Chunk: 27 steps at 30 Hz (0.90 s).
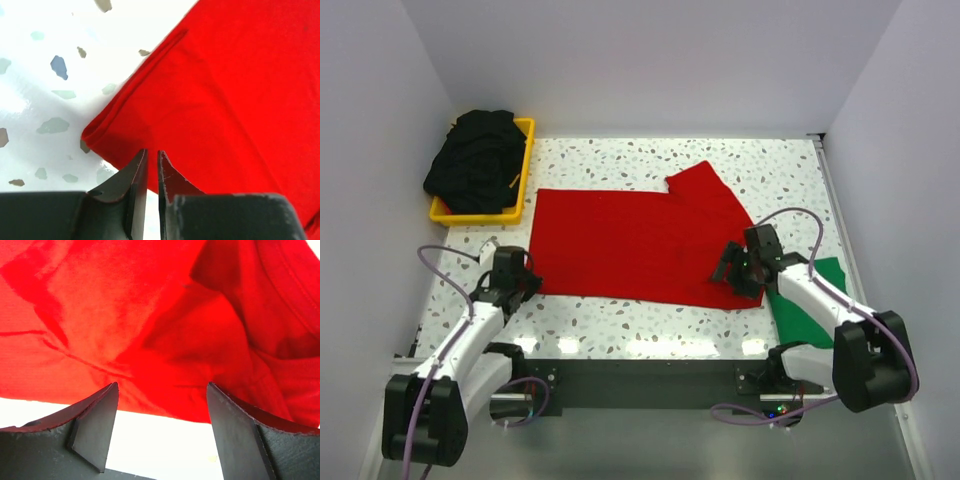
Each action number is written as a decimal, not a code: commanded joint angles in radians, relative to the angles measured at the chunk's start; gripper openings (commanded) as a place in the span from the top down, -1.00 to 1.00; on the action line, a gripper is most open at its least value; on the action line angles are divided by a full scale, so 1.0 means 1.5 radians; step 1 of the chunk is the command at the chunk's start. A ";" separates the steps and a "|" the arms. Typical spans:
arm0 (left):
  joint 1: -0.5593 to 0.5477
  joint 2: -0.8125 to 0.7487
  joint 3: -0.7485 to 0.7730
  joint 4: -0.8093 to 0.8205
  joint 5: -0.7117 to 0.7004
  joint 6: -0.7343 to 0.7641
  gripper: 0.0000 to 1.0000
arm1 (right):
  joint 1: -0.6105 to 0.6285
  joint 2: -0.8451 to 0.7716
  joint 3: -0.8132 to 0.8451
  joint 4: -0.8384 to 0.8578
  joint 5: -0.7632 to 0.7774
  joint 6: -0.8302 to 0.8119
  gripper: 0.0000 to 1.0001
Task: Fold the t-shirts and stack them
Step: Fold the tshirt
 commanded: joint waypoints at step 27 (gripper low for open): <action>0.006 0.827 0.913 -0.060 -0.172 0.264 0.47 | -0.010 0.661 0.895 0.010 0.137 -0.292 -0.42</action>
